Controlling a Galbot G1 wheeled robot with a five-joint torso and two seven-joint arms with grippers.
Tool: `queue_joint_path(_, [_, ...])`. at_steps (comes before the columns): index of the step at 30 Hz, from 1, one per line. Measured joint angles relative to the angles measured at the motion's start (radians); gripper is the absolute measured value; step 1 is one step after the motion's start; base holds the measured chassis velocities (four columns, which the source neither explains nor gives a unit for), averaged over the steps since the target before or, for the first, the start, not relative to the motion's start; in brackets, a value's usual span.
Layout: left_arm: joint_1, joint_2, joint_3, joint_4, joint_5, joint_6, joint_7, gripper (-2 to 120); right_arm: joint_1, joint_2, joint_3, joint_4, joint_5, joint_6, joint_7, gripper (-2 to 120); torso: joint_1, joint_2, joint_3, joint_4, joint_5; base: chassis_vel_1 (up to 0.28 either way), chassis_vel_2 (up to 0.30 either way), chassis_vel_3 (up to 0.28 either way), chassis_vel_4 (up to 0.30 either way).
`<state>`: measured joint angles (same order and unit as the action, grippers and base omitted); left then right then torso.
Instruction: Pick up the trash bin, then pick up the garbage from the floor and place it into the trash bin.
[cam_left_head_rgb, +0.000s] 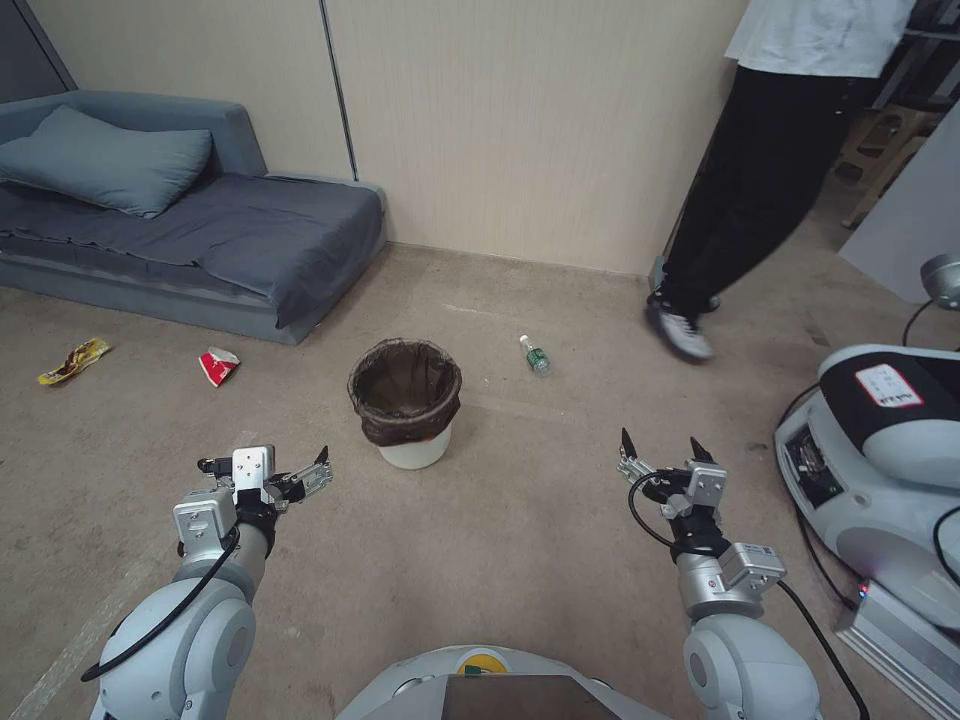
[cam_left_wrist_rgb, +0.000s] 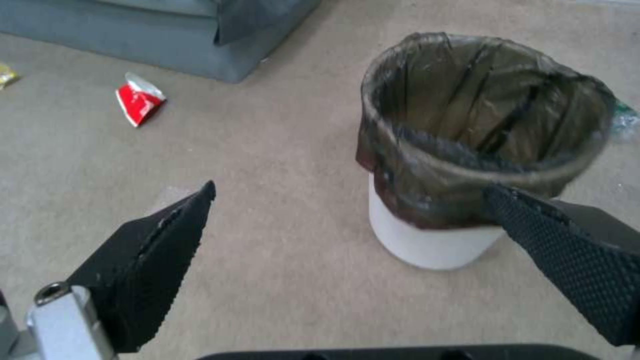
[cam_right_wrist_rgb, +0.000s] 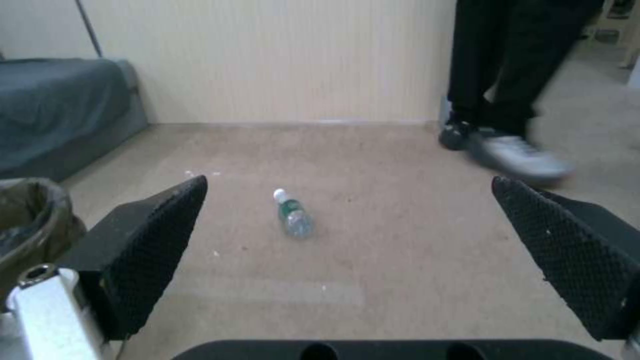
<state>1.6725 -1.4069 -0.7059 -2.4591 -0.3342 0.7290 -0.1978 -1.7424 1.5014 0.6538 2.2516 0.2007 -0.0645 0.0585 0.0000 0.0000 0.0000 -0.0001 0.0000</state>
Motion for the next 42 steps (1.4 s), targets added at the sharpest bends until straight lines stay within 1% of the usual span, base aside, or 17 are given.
queue_joint_path(4, [-0.002,-0.001,0.0,0.002,0.001,0.0,0.0,100,0.003,0.0,0.0,-0.004,-0.001,0.0,-0.001,100,0.0,0.0,0.0,0.0004,0.0001,-0.178,0.184,0.194,-0.173])
queue_joint_path(9, [-0.007,0.0,0.0,0.006,0.001,-0.001,0.0,100,0.005,-0.001,0.0,-0.008,-0.001,0.0,-0.002,100,0.0,0.0,0.0,-0.0001,0.0,-0.178,0.18,0.173,-0.179])
queue_joint_path(16, [-0.012,0.004,-0.002,0.006,-0.005,0.0,0.002,100,0.013,-0.001,0.004,-0.012,-0.009,0.029,-0.018,100,0.0,0.0,0.0,0.0002,0.0,-0.159,0.171,0.167,-0.169])
queue_joint_path(20, [-0.025,0.013,-0.007,0.004,-0.012,0.003,0.002,100,0.014,0.0,0.003,-0.005,-0.009,0.029,-0.016,100,0.0,0.0,0.0,0.0,-0.0001,-0.139,0.1,0.096,-0.12])
queue_joint_path(24, [-0.033,0.018,-0.009,-0.001,-0.014,0.004,0.002,100,0.011,0.0,0.005,-0.002,-0.012,0.033,-0.016,100,0.0,0.0,0.0,0.0001,-0.0001,-0.003,0.015,0.015,-0.005])
queue_joint_path(28, [-0.043,0.035,-0.006,-0.017,-0.051,0.005,-0.006,100,0.008,0.0,0.006,-0.004,-0.02,0.041,-0.014,100,0.0,0.0,0.0,0.0001,-0.0002,0.007,-0.006,-0.008,0.014])
queue_joint_path(30, [-0.056,0.064,-0.005,-0.035,-0.084,0.005,-0.016,100,0.005,0.0,0.005,-0.007,-0.024,0.044,-0.01,100,0.0,0.0,0.0,0.0,0.0,0.0,0.0,0.0,0.0])
queue_joint_path(31, [-0.072,0.092,-0.005,-0.039,-0.092,0.005,-0.021,99,0.002,-0.001,0.004,-0.009,-0.025,0.045,-0.007,100,0.0,0.0,0.0,0.0002,-0.0001,0.0,0.0,0.0,0.0])
queue_joint_path(32, [-0.072,0.092,-0.005,-0.039,-0.092,0.005,-0.021,99,0.002,-0.001,0.004,-0.009,-0.025,0.045,-0.007,100,0.0,0.0,0.0,0.0002,-0.0001,0.0,0.0,0.0,0.0])
queue_joint_path(34, [-0.102,0.157,-0.006,-0.033,-0.125,0.005,-0.025,93,0.003,-0.004,0.003,-0.011,-0.026,0.046,-0.004,100,0.0,0.0,0.0,0.0002,0.0,0.0,0.0,0.0,0.0])
queue_joint_path(35, [-0.119,0.188,-0.005,-0.022,-0.154,0.005,-0.027,96,0.003,-0.005,0.003,-0.013,-0.027,0.046,-0.003,100,0.0,0.0,0.0,0.0,-0.0001,0.0,0.0,0.0,0.0])
queue_joint_path(36, [-0.119,0.188,-0.005,-0.022,-0.154,0.005,-0.027,96,0.003,-0.005,0.003,-0.013,-0.027,0.046,-0.003,100,0.0,0.0,0.0,0.0,-0.0001,0.0,0.0,0.0,0.0])
queue_joint_path(38, [-0.162,0.246,0.005,0.013,-0.237,0.006,-0.04,99,0.003,-0.006,0.003,-0.015,-0.028,0.046,-0.002,100,0.0,0.0,0.0,0.0001,-0.0002,0.0,0.0,0.0,0.0])
queue_joint_path(39, [-0.162,0.246,0.005,0.013,-0.237,0.006,-0.04,99,0.003,-0.006,0.003,-0.015,-0.028,0.046,-0.002,100,0.0,0.0,0.0,0.0001,-0.0002,0.0,0.0,0.0,0.0])
queue_joint_path(40, [-0.182,0.265,0.01,0.031,-0.28,0.006,-0.047,100,0.003,-0.006,0.003,-0.017,-0.031,0.046,-0.001,100,0.0,0.0,0.0,0.0001,-0.0001,0.0,0.0,0.0,0.0])
queue_joint_path(41, [-0.212,0.289,0.018,0.058,-0.367,0.006,-0.067,100,0.003,-0.006,0.001,-0.02,-0.034,0.046,0.0,100,0.0,0.0,0.0,0.0,-0.0003,0.0,0.0,0.0,0.0])
queue_joint_path(42, [-0.212,0.289,0.018,0.058,-0.367,0.006,-0.067,100,0.003,-0.006,0.001,-0.02,-0.034,0.046,0.0,100,0.0,0.0,0.0,0.0,-0.0003,0.0,0.0,0.0,0.0])
